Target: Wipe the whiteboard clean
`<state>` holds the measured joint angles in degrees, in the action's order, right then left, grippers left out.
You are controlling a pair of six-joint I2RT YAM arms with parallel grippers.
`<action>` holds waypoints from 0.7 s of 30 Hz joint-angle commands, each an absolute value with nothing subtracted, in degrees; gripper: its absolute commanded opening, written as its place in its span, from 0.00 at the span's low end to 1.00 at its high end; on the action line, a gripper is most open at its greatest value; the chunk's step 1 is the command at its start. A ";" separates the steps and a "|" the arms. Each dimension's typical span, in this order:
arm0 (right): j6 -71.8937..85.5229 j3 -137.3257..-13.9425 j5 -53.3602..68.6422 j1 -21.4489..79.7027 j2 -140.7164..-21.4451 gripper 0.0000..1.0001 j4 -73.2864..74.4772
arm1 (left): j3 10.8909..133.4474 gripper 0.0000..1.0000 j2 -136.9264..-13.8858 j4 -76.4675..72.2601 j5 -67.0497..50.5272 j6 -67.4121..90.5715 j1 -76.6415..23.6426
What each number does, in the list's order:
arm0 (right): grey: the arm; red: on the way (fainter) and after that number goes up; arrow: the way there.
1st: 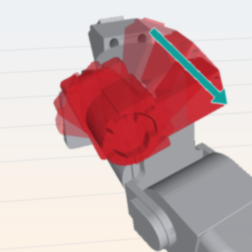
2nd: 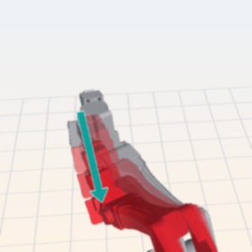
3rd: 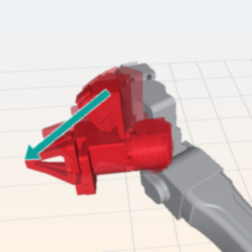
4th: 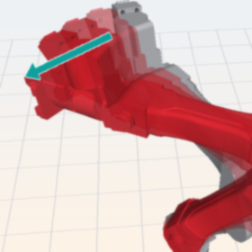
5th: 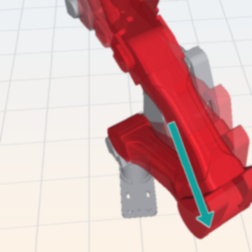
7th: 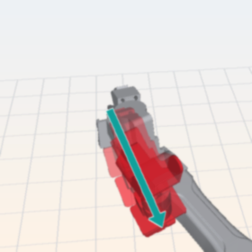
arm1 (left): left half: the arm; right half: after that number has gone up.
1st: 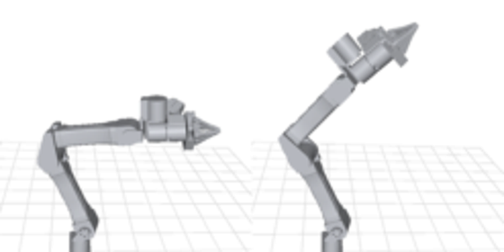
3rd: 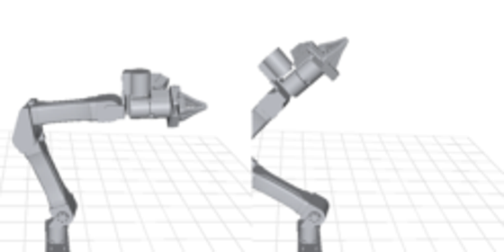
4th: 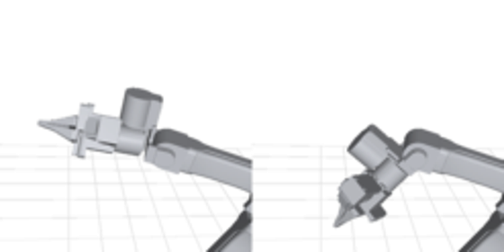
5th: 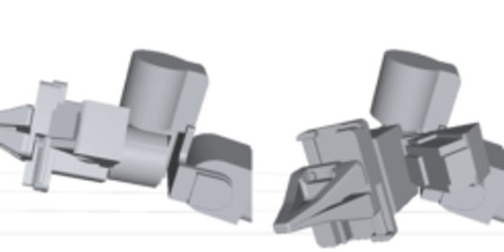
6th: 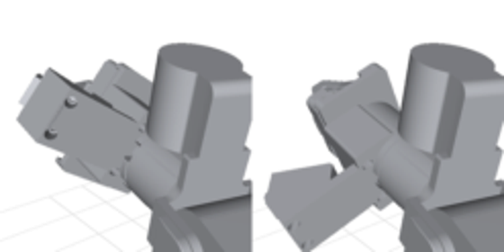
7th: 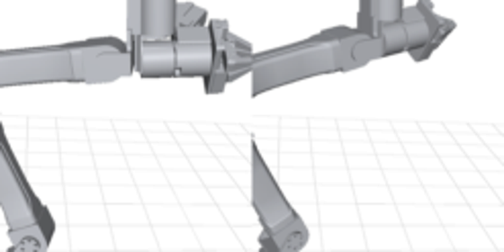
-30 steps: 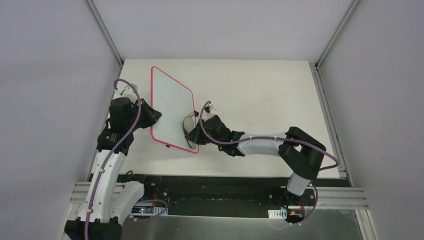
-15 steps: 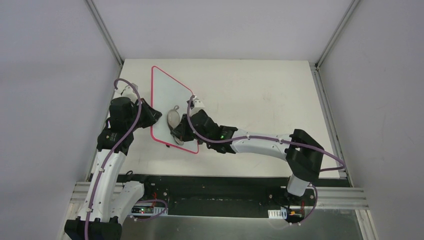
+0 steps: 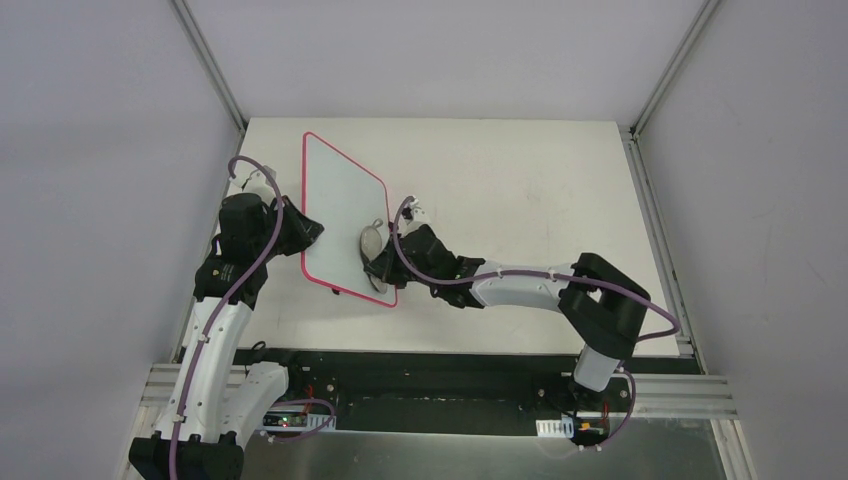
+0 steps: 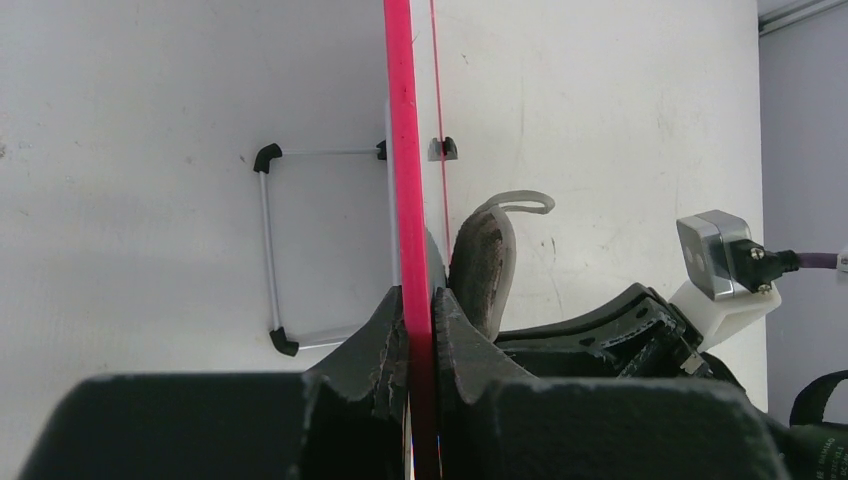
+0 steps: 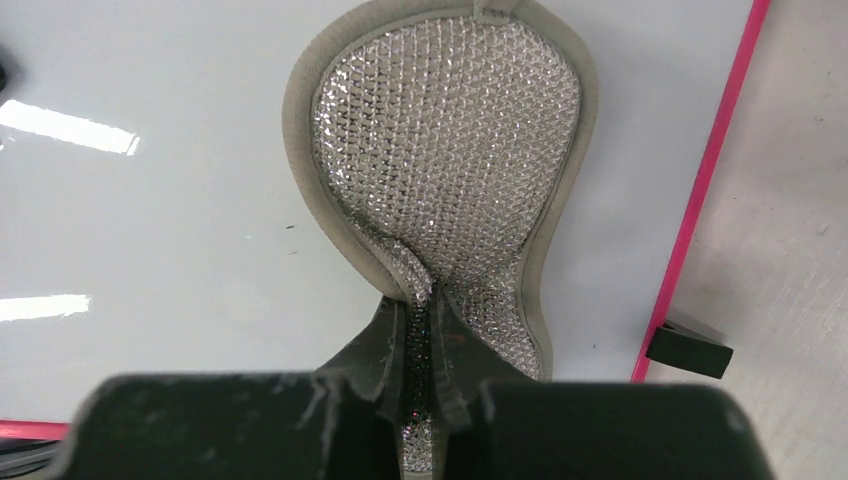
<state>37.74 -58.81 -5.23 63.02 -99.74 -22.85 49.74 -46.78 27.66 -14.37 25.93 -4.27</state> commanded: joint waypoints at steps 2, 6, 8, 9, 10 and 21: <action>38.01 -62.01 -2.98 64.84 -102.00 0.00 -18.30 | 44.92 0.00 -50.21 40.17 -17.75 18.37 -6.59; 35.59 -72.61 -1.01 67.20 -104.37 0.00 -15.13 | 44.91 0.00 -50.06 40.21 -17.60 18.37 -6.68; 34.07 -76.53 -0.68 68.06 -104.86 0.00 -14.22 | 44.91 0.00 -49.96 40.26 -17.45 18.37 -6.76; 33.60 -77.66 -0.59 68.25 -104.89 0.00 -14.20 | 44.91 0.00 -49.93 40.26 -17.42 18.37 -6.81; 33.45 -78.31 -0.59 68.17 -104.97 0.00 -14.24 | 44.91 0.00 -49.88 40.25 -17.40 18.37 -6.86; 39.62 -64.26 4.78 60.31 -104.85 0.00 -20.03 | 45.02 0.00 -48.36 40.77 -16.06 18.37 -7.01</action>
<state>35.86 -72.64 -0.27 62.33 -103.61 -18.39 49.82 -46.72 28.38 -13.26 26.13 -4.27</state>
